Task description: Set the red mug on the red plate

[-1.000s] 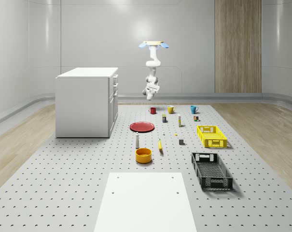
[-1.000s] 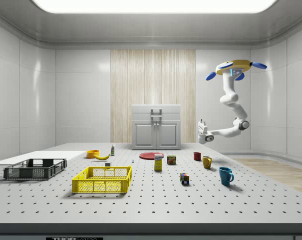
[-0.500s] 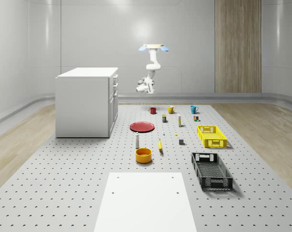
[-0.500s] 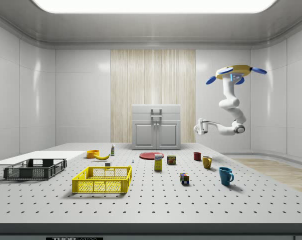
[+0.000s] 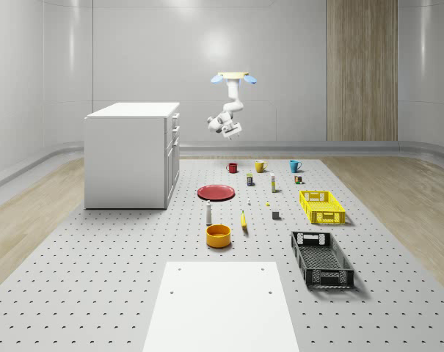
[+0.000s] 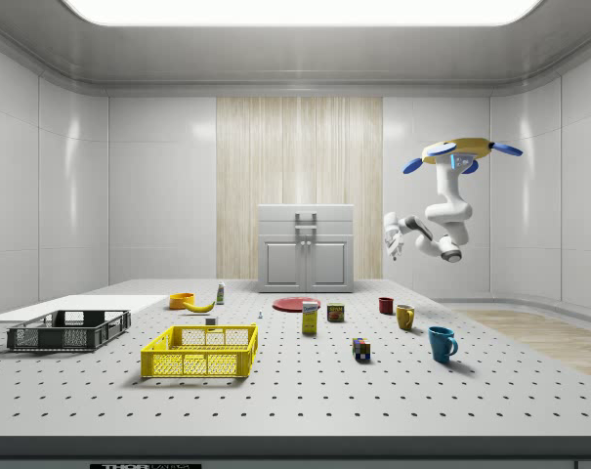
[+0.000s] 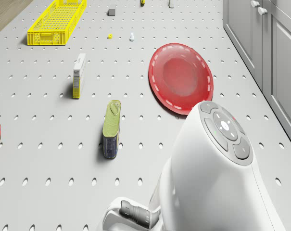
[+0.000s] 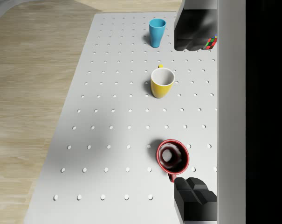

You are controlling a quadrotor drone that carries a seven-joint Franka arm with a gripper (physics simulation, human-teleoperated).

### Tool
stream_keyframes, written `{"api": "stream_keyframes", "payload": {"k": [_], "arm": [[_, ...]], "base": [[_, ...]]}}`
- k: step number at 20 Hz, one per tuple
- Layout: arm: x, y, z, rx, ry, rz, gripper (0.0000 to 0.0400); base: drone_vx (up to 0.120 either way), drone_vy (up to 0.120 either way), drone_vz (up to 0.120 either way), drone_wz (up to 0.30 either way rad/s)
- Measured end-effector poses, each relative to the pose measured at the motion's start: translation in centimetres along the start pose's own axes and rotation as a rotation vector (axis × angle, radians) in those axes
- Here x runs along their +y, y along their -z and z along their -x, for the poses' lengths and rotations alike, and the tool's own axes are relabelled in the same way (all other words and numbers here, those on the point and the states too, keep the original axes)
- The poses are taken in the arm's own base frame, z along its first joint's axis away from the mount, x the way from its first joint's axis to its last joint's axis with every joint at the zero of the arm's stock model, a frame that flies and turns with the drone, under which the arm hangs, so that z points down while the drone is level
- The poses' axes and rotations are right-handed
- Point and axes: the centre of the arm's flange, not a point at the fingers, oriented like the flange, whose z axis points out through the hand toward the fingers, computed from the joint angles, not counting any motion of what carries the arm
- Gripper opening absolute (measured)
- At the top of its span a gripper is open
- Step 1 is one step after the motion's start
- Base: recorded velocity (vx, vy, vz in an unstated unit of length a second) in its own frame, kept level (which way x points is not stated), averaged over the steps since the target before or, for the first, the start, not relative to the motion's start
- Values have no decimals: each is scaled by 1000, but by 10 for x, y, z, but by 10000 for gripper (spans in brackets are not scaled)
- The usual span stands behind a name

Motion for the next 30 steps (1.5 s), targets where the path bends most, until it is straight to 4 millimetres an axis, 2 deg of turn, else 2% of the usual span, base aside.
{"api": "stream_keyframes", "payload": {"k": [7, 11, 19, 30], "arm": [[-16, -2, 16, 170, 6, 163, 400], [-19, -3, 20, 205, 7, 196, 400], [-22, -4, 22, 231, 8, 219, 400], [-22, -4, 23, 237, 8, 225, 400]], "base": [[0, 114, -120, 0], [0, 0, -120, 0], [115, 0, -120, 0], [0, 0, -120, 0]]}}
